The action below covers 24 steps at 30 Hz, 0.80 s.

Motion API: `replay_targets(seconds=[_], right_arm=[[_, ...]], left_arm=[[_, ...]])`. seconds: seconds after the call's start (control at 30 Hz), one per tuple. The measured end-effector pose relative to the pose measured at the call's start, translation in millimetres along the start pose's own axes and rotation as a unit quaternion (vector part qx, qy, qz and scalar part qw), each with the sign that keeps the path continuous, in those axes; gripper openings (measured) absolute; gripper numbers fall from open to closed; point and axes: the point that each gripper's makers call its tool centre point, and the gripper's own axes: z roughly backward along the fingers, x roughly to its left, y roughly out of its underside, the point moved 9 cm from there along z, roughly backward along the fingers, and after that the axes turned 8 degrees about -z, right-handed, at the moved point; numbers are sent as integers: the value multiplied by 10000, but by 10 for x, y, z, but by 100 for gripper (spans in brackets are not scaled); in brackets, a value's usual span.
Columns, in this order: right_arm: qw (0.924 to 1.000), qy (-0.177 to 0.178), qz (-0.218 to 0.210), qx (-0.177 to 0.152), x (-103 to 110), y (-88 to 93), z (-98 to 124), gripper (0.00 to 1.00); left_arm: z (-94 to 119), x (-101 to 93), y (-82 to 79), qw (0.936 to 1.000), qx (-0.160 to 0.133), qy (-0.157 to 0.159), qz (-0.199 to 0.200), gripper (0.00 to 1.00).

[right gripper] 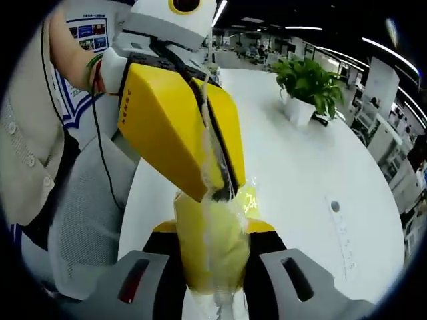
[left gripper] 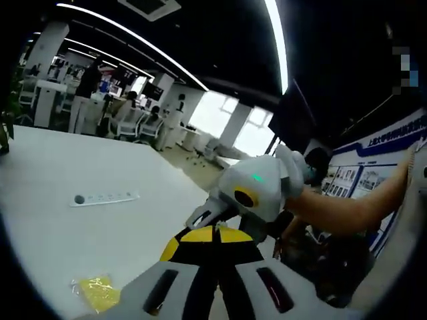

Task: Compare the silicone blocks by pressing each to a similar depth, holding the contact briefly, and releasing to observe deformation and rebound differences across the visible hardness samples.

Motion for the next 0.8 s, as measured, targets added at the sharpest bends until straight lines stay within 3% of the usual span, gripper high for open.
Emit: replay_targets(seconds=[0.53, 0.8], right_arm=[[9991, -185, -251, 299, 83, 67, 2, 17], [9989, -188, -182, 391, 79, 84, -10, 16]], left_arm=[[-24, -45, 52, 9999, 127, 90, -74, 0], [-14, -49, 72, 9998, 173, 92, -67, 0]])
